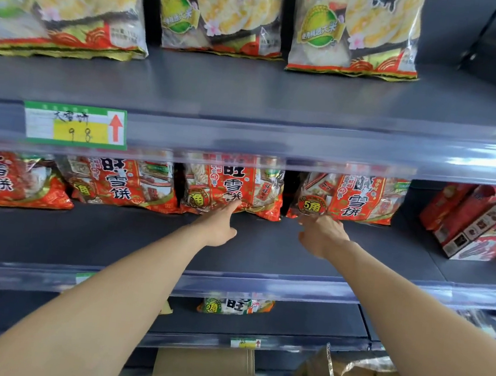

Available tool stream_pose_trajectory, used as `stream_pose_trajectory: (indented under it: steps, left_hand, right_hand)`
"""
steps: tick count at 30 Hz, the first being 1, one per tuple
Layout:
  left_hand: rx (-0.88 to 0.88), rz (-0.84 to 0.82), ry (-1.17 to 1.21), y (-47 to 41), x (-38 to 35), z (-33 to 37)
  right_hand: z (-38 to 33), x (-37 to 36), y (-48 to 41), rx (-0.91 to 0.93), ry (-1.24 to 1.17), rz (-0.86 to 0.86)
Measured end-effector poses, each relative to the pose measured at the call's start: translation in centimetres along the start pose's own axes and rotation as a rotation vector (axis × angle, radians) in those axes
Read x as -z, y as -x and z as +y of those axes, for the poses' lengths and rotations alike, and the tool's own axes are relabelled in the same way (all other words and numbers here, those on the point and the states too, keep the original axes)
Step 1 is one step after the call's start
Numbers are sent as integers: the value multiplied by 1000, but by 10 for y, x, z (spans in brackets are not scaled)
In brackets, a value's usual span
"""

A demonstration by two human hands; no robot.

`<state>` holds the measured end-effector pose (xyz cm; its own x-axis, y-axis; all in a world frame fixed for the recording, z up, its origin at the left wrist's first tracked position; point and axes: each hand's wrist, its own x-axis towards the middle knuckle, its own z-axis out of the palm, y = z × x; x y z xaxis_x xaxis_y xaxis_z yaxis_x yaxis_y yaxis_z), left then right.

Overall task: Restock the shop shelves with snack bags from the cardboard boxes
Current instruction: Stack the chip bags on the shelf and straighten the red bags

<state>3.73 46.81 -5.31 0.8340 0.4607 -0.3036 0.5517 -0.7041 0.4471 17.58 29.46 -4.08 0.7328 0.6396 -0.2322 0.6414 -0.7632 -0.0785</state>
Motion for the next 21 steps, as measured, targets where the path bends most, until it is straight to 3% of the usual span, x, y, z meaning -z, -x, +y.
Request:
stream_pose_trajectory:
  steps: [11,21]
  left_hand:
    - [-54,-5,-62,55,32,-18]
    - [-197,-2,-139,138,72,-34]
  right_hand:
    - [-64,19,42,108,3,-49]
    - [-124,48,106,216,134,34]
